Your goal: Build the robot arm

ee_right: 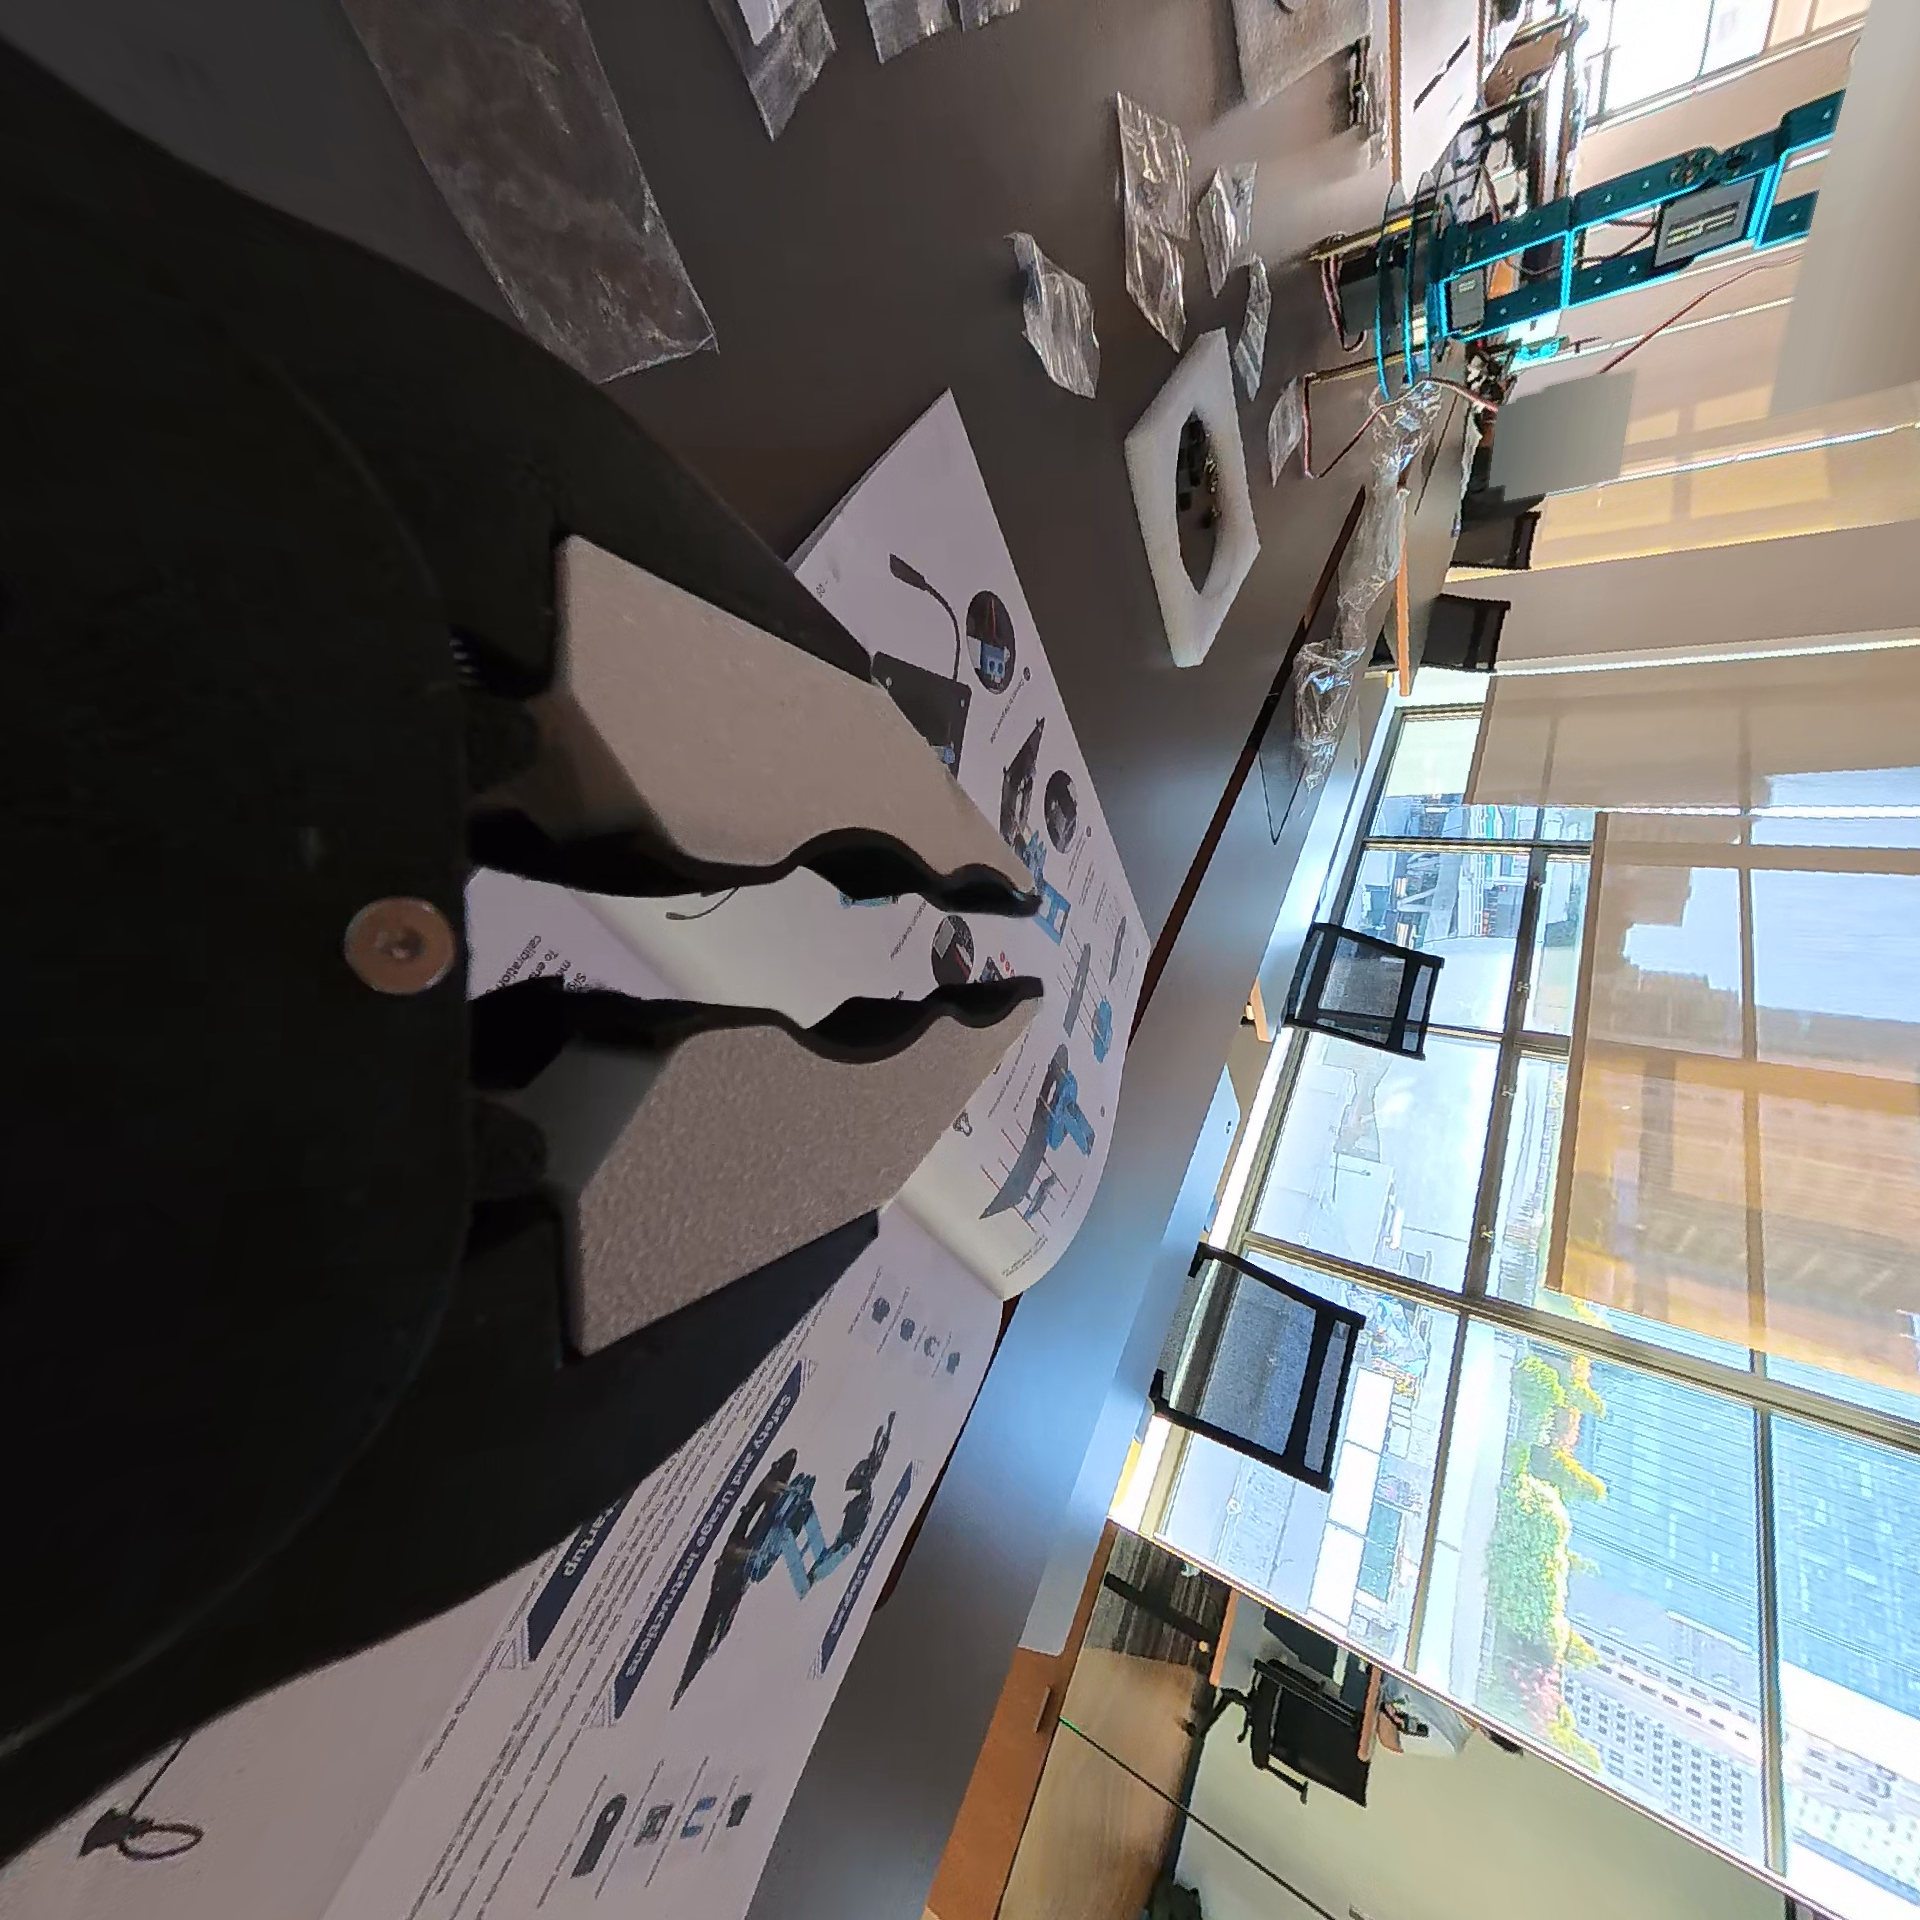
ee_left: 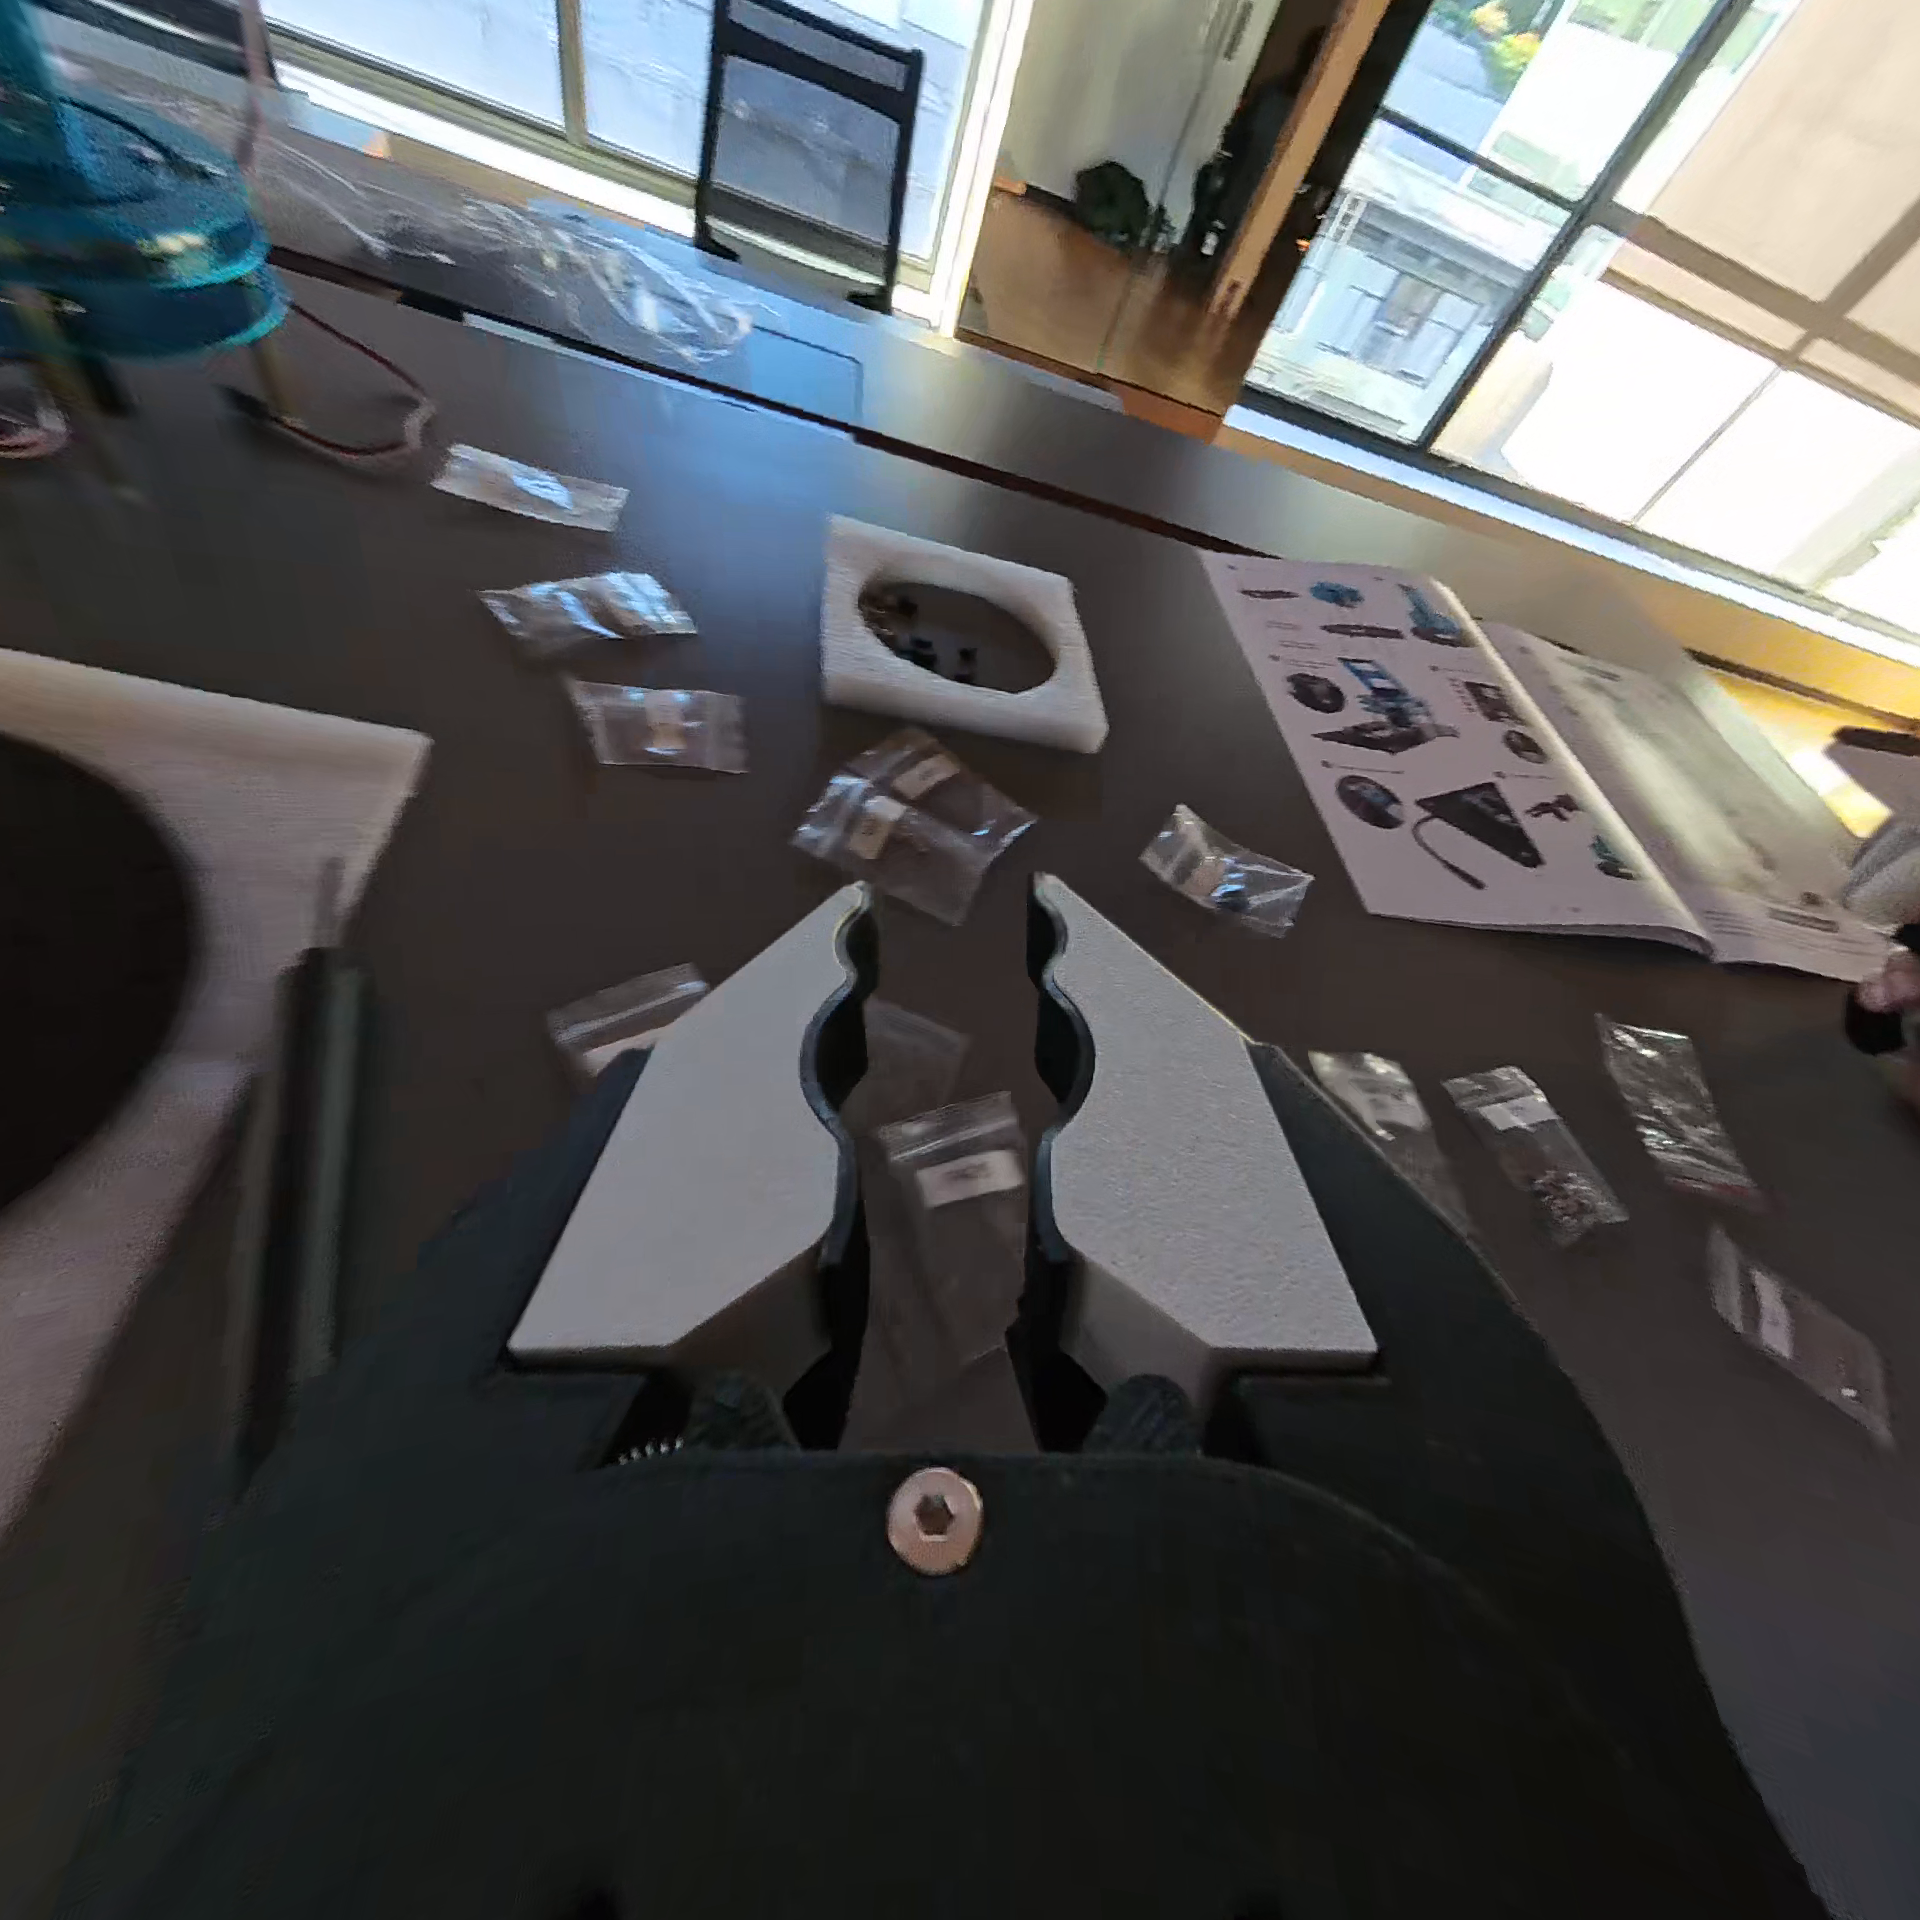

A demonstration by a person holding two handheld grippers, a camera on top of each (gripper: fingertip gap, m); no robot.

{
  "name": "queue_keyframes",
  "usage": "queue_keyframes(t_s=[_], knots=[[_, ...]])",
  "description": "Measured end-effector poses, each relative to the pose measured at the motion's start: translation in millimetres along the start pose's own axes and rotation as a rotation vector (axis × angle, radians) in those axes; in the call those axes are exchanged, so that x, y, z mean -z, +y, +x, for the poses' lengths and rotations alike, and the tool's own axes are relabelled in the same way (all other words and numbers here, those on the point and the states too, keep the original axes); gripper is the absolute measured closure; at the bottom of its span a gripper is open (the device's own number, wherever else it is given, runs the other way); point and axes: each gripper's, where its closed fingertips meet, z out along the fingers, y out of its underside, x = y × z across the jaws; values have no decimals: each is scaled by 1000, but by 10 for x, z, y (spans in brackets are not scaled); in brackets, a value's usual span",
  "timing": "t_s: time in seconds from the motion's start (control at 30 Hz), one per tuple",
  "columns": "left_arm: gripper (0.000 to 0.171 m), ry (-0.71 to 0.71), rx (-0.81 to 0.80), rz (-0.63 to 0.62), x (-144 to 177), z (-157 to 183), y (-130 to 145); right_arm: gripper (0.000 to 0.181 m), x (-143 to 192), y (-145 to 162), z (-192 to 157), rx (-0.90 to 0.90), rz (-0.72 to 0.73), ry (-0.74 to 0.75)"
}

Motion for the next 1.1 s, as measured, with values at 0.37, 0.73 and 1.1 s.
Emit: queue_keyframes(t_s=[0.37,0.73,1.1], knots=[[150,-81,-42,23,322,-385,-284,170,-1,19,10,-50,-2,-21],[161,247,-212,23,-933,437,-548,170,-56,89,3,45,-56,23],[171,331,-166,-72,-1581,470,-259,171,-75,139,80,57,-91,77]])
